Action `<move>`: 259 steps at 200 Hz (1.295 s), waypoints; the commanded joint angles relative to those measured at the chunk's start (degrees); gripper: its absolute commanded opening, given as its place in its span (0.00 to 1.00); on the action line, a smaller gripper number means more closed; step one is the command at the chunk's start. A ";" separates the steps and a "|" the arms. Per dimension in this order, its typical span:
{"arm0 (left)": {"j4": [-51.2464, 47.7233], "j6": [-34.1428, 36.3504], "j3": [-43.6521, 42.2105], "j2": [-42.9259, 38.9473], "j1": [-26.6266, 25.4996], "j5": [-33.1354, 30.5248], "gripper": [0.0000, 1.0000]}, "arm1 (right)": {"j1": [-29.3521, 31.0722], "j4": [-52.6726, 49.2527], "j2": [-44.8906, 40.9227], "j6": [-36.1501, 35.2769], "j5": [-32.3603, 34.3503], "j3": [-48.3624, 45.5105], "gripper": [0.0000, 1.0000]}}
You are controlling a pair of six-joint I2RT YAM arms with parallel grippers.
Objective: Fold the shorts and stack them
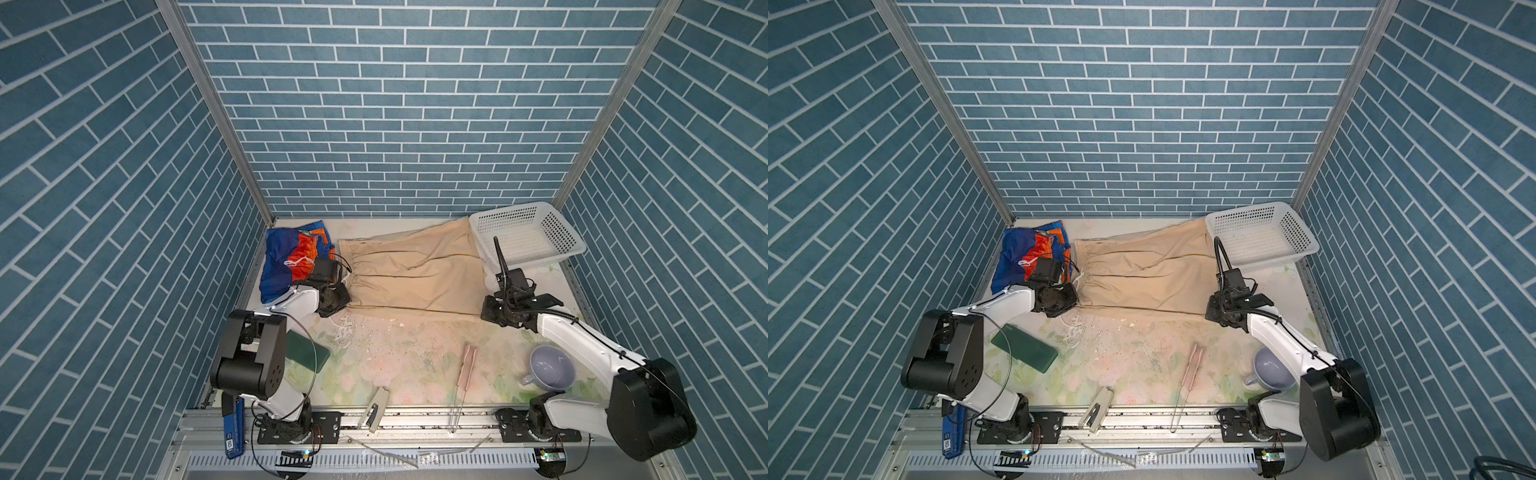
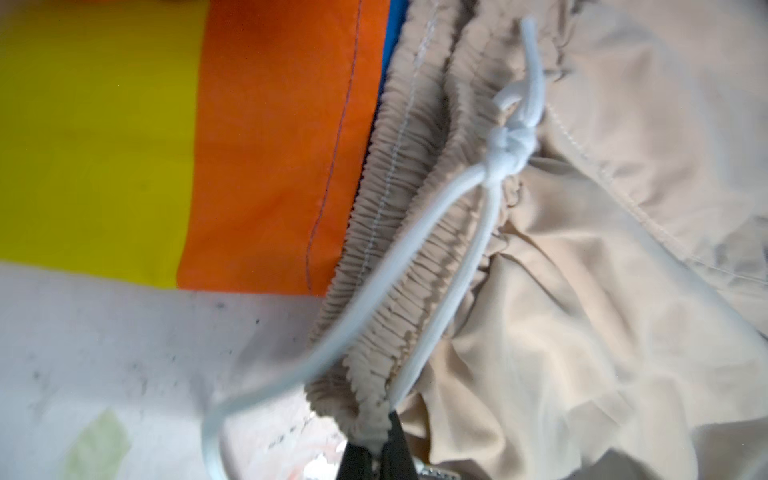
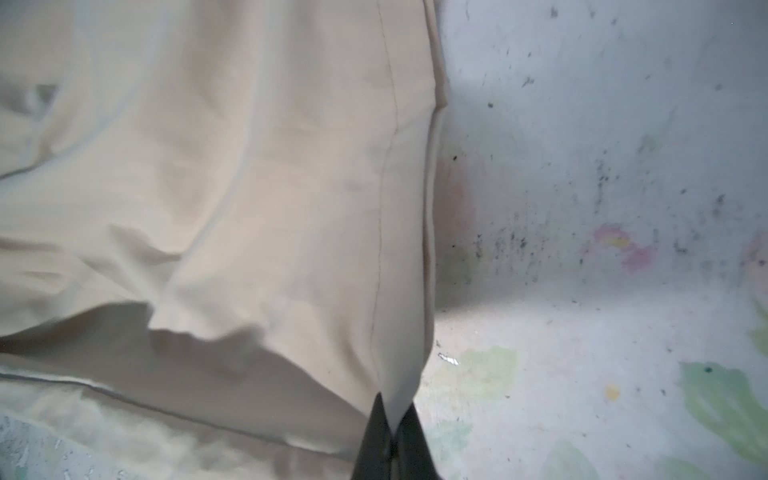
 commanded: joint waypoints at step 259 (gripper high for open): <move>-19.80 4.23 20.11 2.83 -7.90 -1.57 0.00 | -3.81 5.25 21.09 -10.87 12.49 32.98 0.00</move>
